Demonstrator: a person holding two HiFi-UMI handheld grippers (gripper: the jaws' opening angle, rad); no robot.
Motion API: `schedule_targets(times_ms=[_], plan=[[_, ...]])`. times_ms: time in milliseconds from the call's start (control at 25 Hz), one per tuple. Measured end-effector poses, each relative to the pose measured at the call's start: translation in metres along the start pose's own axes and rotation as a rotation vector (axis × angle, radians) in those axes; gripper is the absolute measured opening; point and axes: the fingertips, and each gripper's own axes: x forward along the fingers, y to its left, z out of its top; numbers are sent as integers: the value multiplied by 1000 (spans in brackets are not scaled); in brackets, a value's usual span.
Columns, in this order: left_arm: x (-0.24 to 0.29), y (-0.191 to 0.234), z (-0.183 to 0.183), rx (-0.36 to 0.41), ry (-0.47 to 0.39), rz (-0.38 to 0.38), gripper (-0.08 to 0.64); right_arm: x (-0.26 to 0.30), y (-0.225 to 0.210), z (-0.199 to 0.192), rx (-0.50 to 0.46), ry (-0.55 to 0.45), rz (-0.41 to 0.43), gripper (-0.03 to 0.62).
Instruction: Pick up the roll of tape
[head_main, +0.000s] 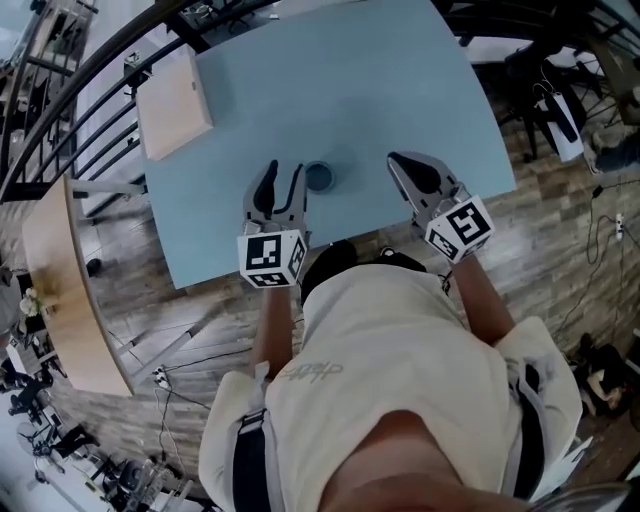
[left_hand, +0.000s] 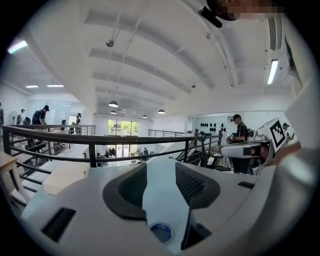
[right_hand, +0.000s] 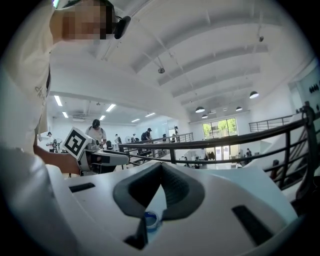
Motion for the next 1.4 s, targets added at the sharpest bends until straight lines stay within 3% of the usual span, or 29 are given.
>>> schedule_targets(times_ms=[480, 760, 1160, 1400], plan=[[36, 16, -19, 8, 69, -111, 192, 28, -6, -5, -11, 13, -82, 6], [48, 7, -37, -7, 141, -120, 192, 35, -17, -5, -18, 33, -59, 5], [64, -8, -90, 8, 319, -79, 192, 34, -51, -4, -3, 48, -11, 6], [74, -20, -135, 34, 438, -85, 192, 41, -63, -34, 39, 99, 30, 6]])
